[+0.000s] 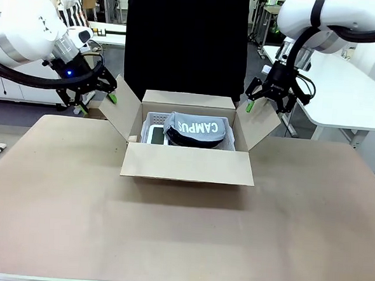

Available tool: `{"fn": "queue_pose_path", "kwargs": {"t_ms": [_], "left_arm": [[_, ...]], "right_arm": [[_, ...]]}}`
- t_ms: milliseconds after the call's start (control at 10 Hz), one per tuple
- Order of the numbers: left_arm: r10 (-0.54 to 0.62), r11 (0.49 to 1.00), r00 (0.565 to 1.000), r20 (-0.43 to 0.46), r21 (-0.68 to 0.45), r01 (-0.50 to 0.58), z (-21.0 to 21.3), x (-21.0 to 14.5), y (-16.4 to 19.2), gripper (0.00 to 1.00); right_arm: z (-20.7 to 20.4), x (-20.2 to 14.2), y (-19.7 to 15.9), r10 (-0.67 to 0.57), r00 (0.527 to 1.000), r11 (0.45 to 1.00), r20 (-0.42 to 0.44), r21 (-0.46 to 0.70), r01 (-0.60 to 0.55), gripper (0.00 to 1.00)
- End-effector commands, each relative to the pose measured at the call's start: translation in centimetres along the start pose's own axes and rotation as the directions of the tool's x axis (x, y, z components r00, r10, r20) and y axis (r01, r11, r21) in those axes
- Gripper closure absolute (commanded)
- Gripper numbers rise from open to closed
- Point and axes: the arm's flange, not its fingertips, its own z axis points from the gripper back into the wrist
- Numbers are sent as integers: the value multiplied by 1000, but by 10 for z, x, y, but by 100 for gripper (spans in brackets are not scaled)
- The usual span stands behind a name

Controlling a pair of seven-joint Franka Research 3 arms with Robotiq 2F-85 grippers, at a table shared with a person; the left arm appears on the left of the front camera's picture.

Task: Pack the gift set into the box.
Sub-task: Lift both hands away from the flaps of the Package Box.

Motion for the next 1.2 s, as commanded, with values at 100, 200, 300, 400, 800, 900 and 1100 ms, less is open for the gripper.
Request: {"fn": "queue_pose_path", "kwargs": {"t_ms": [100, 200, 300, 400, 800, 900, 1100], "left_arm": [[-47, 998, 999, -27, -40, 45, 23, -5, -1, 0], [-79, 988, 996, -27, -135, 75, 58, -13, 4, 0], [-117, 952, 993, -29, -288, 104, 96, -25, 13, 0], [-159, 892, 987, -39, -433, 126, 128, -39, 27, 0], [-186, 787, 981, 57, -589, 184, 180, -51, 33, 0], [-186, 787, 981, 57, -589, 184, 180, -51, 33, 0], [-186, 787, 981, 57, -589, 184, 180, -51, 33, 0]], "right_arm": [[24, -7, -10, 2, 1000, 999, -15, 40, -2, 0], [59, -23, -28, 60, 997, 989, -42, 140, -53, 0], [97, -46, -51, 157, 986, 947, -51, 290, -136, 0], [129, -69, -77, 194, 978, 870, -71, 474, -138, 0], [139, -85, -181, 81, 993, 520, -90, 853, 35, 0], [181, -108, -146, 220, 974, 708, -60, 696, -117, 0], [181, -108, -146, 220, 974, 708, -60, 696, -117, 0]]}}
